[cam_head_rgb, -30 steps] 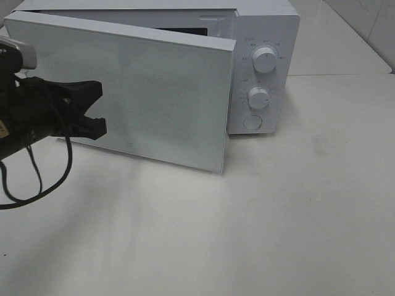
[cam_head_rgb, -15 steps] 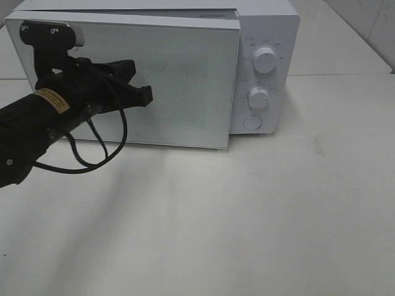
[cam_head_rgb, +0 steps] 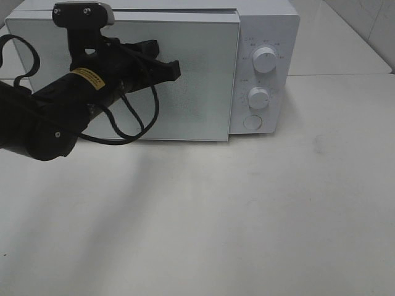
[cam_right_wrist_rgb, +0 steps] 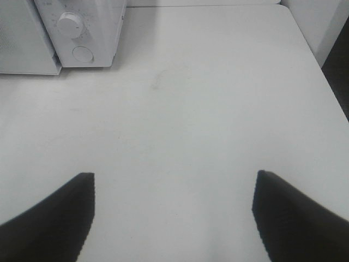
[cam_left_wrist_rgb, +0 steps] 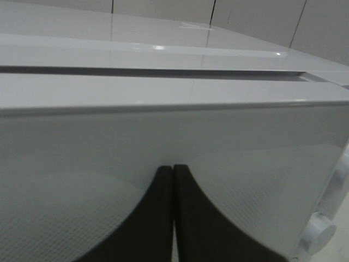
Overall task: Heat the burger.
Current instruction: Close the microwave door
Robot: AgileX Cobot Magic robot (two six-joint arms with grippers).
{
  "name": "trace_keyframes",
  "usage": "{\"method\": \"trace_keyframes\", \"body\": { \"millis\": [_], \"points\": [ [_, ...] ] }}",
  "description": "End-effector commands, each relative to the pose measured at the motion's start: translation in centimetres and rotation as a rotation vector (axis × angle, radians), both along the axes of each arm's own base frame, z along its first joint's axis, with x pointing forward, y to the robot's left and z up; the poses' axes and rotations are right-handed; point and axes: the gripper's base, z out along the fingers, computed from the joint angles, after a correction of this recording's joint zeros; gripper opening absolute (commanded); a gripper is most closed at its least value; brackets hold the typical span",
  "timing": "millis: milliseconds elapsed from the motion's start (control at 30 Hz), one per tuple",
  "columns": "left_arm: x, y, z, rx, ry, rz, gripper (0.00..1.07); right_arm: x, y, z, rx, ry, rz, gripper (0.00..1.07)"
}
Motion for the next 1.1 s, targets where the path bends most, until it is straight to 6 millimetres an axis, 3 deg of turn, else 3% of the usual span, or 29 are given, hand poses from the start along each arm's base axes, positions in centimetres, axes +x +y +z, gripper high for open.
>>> {"method": "trace_keyframes", "body": {
  "millis": [33, 233, 433, 633, 800, 900, 1000, 1067, 1100],
  "points": [
    [1.4, -0.3, 0.6, -0.031, -0.002, 0.049, 0.00, -0.4, 0.0, 0.1, -0.003, -0.039, -0.008, 0.76],
    [3.5, -1.2, 0.6, 0.010, 0.010, 0.090, 0.00, -0.4, 0.0, 0.1, -0.003, -0.039, -0.008, 0.76],
    [3.7, -1.6, 0.6, 0.013, 0.014, 0.077, 0.00, -0.4, 0.0, 0.1, -0.003, -0.039, -0.008, 0.76],
    [1.2, -2.3, 0.8, 0.065, 0.054, -0.006, 0.00, -0.4, 0.0, 0.1, -0.003, -0.039, -0.008, 0.76],
    [-2.6, -2.0, 0.8, 0.100, 0.098, -0.067, 0.00, -0.4, 0.0, 0.1, -0.003, -0.039, -0.008, 0.76],
    [-3.0, -1.9, 0.6, 0.113, 0.123, -0.075, 0.00, -0.4, 0.0, 0.1, -0.003, -0.039, -0.008, 0.76],
    [-4.1, -1.6, 0.2, 0.185, 0.271, -0.116, 0.05, -0.4, 0.0, 0.1, -0.003, -0.039, -0.008, 0.76],
    [-5.4, -1.1, 0.0, 0.279, 0.461, -0.166, 0.31, -0.4, 0.0, 0.1, -0.003, -0.039, -0.008, 0.76],
    [-5.4, -1.1, 0.0, 0.279, 0.461, -0.166, 0.31, -0.4, 0.0, 0.1, -0.003, -0.039, -0.008, 0.76]
  ]
}}
